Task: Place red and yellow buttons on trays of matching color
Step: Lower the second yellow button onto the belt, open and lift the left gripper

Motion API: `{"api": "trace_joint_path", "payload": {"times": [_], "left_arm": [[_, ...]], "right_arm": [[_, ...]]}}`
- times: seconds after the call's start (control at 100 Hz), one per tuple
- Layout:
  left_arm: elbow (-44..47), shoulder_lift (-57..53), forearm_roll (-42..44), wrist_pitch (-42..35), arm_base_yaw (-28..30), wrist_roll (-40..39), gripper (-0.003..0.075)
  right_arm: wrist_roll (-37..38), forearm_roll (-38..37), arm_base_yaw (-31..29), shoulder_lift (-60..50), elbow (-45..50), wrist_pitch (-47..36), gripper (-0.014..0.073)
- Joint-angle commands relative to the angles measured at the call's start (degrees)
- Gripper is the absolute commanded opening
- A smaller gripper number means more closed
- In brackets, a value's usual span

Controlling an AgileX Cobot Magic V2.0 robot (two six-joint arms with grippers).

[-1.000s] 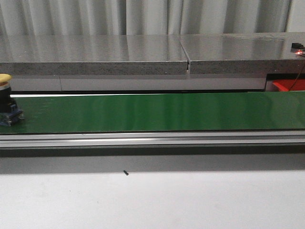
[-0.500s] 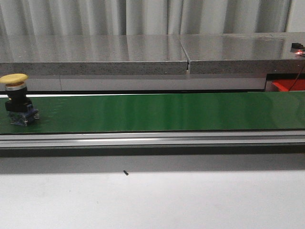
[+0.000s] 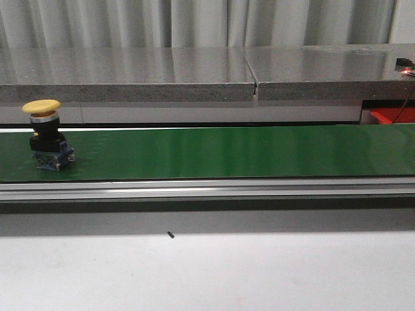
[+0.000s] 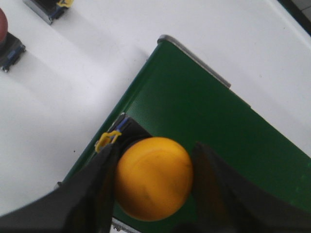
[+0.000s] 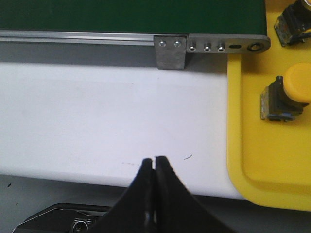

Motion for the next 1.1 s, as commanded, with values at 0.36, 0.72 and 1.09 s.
{"api": "trace_joint_path", "payload": {"times": [0.36,0.72,1.09], "left_arm": [[-0.6,-1.9,-2.1,-2.0,-0.4,2.0,0.0578],[-0.2,-9.4,-2.1,-2.6,-1.9,8.9,0.0475],[4.0,-24.2,4.9,-2.6,-12.0,10.2,-0.0020]], "right_arm": [[-0.5,0.0,0.1,0.1,-2.0,-2.6,-0.0091],[-0.5,0.0,0.1,0.1,-2.0,-2.6,-0.0091],[-0.5,0.0,0.1,0.1,-2.0,-2.6,-0.0091]]}}
